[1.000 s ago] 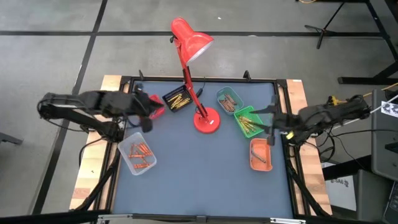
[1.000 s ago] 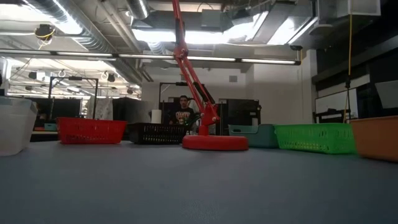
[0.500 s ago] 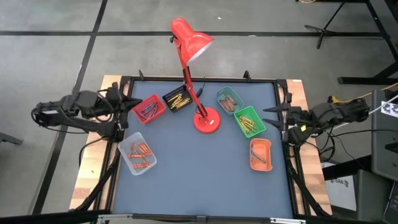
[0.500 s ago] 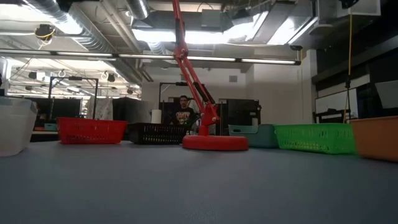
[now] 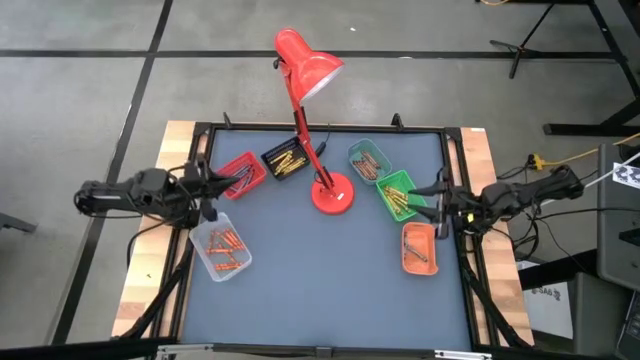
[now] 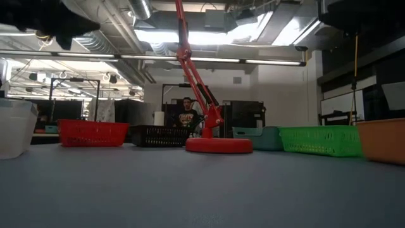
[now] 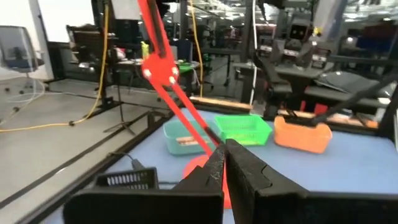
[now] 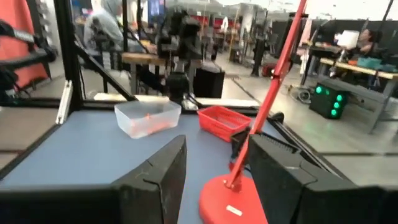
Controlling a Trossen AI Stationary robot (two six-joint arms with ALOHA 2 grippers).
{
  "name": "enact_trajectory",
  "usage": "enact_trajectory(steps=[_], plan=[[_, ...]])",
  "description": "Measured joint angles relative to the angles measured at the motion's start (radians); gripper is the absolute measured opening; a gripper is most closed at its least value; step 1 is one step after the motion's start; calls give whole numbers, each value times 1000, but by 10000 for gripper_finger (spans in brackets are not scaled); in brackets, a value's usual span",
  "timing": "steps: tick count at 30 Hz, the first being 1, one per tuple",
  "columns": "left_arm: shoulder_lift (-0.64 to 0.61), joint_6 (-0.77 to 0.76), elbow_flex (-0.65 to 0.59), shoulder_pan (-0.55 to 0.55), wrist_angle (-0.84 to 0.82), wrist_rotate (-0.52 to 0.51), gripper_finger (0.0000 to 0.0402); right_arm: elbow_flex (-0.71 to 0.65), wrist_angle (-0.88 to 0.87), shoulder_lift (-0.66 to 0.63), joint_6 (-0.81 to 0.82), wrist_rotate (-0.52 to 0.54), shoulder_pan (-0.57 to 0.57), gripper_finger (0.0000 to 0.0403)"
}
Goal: Sort crayons
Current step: Return to Home Position
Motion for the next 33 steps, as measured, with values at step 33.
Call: enact_trajectory(steps=[33], plan=[[-71,90,-333,0,332,85,0,-375,225,-80,127,-16,0,170]])
